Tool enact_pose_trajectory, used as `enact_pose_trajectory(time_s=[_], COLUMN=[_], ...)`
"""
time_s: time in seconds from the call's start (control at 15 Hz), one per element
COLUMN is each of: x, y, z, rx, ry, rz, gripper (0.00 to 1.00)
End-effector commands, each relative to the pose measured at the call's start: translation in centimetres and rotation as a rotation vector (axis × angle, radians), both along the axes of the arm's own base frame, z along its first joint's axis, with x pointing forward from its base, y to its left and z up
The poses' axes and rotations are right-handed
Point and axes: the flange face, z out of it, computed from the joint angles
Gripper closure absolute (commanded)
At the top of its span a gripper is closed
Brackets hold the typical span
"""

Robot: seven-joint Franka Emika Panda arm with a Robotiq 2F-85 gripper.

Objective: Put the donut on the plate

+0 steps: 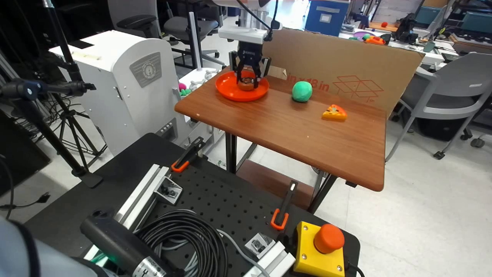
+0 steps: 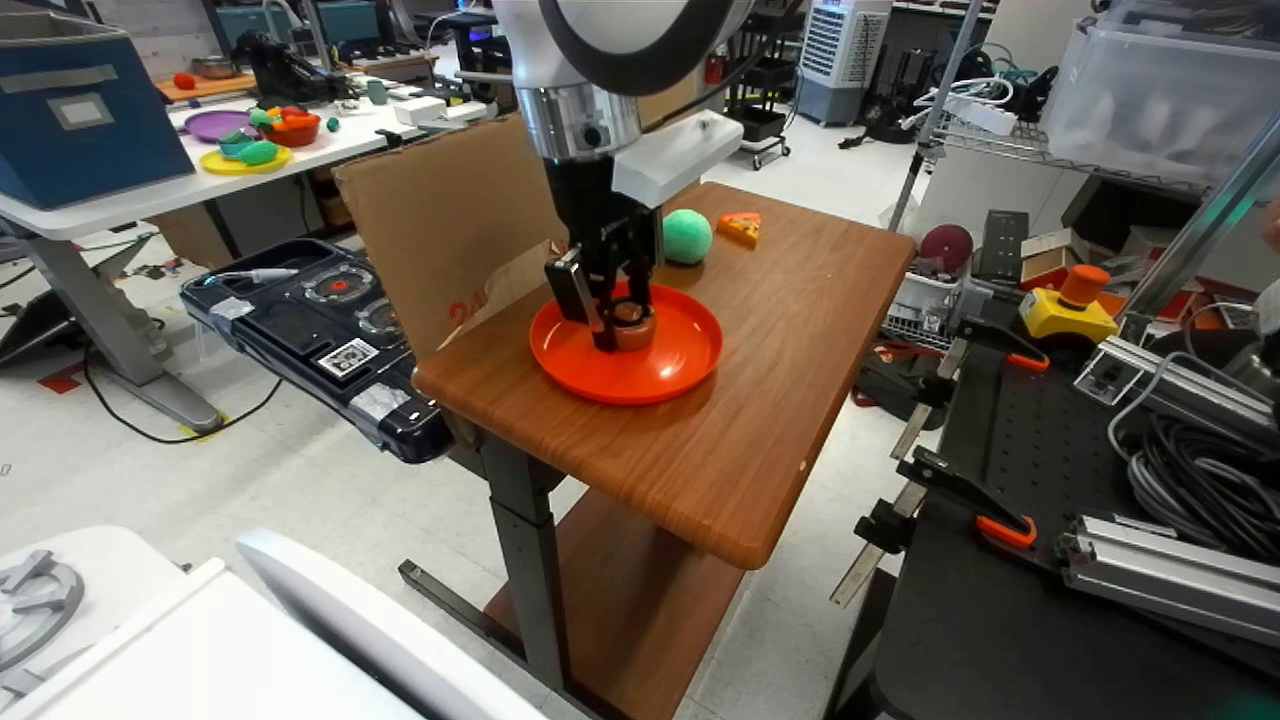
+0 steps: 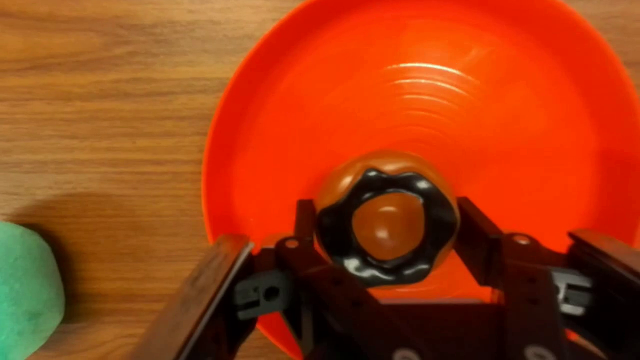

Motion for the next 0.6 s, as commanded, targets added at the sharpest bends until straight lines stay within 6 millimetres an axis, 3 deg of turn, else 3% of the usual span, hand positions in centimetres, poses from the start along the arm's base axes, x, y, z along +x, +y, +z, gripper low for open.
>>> enact_pose_trajectory(time_s=[0.0, 0.33, 0.4, 0.53], x=[-1.0, -5.0, -2.5, -3.9], y=[0.5, 0.3, 1.1, 0.7], z=[1.5, 4.2, 2.3, 3.3], rx=[-0.02, -0.045, -0.015, -0.028], ry=[0.0, 0.041, 0.014, 0.031], rz=[0.026, -0.025, 0.011, -0.008], gripper=[0.02, 0.0, 0.0, 0.0])
